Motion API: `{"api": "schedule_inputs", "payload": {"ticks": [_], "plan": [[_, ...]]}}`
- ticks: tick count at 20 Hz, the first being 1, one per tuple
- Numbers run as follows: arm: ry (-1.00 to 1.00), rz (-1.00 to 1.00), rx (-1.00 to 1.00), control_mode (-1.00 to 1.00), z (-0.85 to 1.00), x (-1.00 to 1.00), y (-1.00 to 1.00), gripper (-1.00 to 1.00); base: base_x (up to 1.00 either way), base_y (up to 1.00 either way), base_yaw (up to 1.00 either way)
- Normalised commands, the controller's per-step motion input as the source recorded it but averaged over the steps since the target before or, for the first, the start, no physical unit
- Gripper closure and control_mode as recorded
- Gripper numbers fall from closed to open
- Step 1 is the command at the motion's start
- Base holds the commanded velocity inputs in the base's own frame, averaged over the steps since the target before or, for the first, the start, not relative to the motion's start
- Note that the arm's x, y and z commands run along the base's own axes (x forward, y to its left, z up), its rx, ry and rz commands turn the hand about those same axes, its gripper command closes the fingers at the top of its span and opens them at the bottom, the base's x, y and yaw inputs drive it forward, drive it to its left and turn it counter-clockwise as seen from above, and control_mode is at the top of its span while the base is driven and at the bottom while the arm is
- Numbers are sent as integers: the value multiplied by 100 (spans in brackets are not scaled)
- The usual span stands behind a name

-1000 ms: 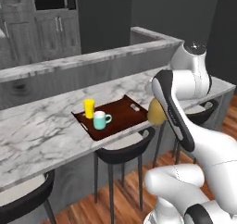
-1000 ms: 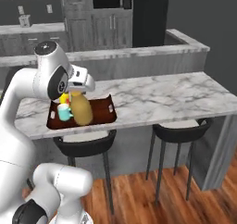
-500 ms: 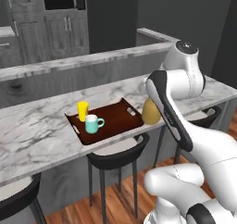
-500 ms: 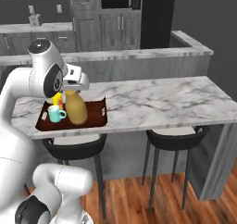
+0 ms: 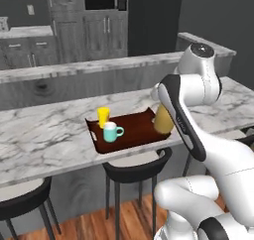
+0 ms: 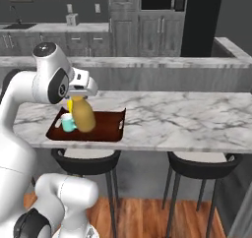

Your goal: There is a tray on the dining counter. Grab the cup, mug, and pitcher and place them on the tray. The pitcher may be placed next to the tray if it cannot fit the tray.

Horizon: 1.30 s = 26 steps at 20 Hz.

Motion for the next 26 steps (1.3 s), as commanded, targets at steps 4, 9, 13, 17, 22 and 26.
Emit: {"api": "schedule_inputs", "payload": {"ticks": [4, 9, 13, 17, 22, 26], "plan": [[0, 0, 0, 100, 0, 0, 0, 100, 31, -51, 40], [0, 0, 0, 100, 0, 0, 0, 100, 37, -23, 14], [0, 0, 0, 100, 0, 0, 0, 100, 47, 0, 0], [0, 0, 0, 100, 0, 0, 0, 100, 46, 0, 0], [0, 0, 0, 100, 0, 0, 0, 100, 41, 0, 0], [0, 0, 0, 100, 0, 0, 0, 100, 47, 0, -1]]}}
